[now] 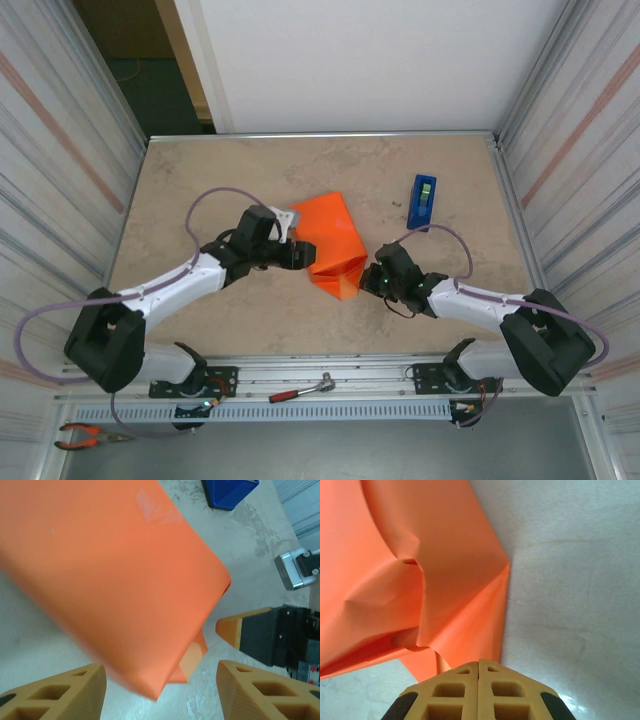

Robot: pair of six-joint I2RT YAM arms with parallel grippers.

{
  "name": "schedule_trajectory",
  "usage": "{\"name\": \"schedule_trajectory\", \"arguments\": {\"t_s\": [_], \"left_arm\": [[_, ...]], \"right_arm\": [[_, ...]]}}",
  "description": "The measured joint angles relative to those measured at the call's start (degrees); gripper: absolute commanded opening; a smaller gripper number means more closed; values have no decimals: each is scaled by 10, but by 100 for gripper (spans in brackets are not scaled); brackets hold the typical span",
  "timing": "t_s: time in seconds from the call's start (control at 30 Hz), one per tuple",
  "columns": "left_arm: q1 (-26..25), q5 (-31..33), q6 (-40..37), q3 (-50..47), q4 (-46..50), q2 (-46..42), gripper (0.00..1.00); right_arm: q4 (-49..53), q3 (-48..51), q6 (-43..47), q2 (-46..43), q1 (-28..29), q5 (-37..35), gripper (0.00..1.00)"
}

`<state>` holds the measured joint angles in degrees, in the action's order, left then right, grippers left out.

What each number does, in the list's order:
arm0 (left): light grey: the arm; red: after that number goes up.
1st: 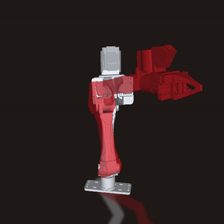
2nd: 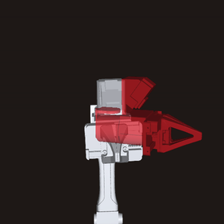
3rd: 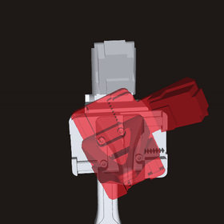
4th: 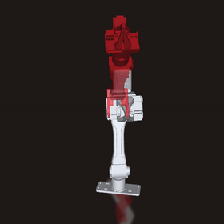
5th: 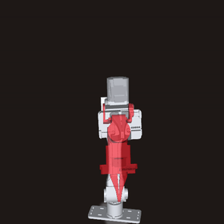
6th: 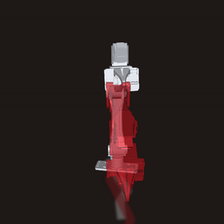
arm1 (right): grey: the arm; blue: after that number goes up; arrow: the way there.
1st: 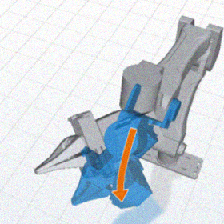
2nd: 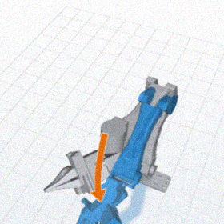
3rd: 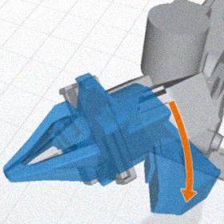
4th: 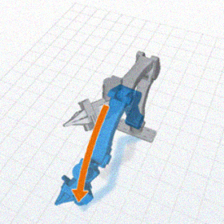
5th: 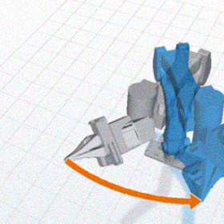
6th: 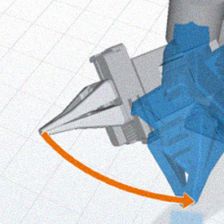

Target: Wrap the gift box in paper

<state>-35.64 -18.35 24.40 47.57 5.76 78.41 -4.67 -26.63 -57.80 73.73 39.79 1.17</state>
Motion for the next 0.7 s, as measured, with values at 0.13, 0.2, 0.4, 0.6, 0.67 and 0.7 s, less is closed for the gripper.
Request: {"name": "schedule_trajectory", "arguments": {"t_s": [0.13,0.2,0.4,0.6,0.67,0.7], "left_arm": [[6,-3,-20,45,-1,48,61],[11,-6,-27,56,-1,63,61],[18,-7,-40,61,-1,92,61],[18,-11,-43,61,-1,95,61],[18,-11,-43,61,-1,95,61],[18,-11,-45,61,-1,95,61]], "right_arm": [[-40,4,0,25,5,0,0],[-56,6,-2,40,11,-1,0],[-96,7,-4,92,33,-2,0],[-115,12,-14,103,52,-15,0],[-126,17,-19,103,53,-16,0],[-132,20,-20,103,53,-17,0]]}}
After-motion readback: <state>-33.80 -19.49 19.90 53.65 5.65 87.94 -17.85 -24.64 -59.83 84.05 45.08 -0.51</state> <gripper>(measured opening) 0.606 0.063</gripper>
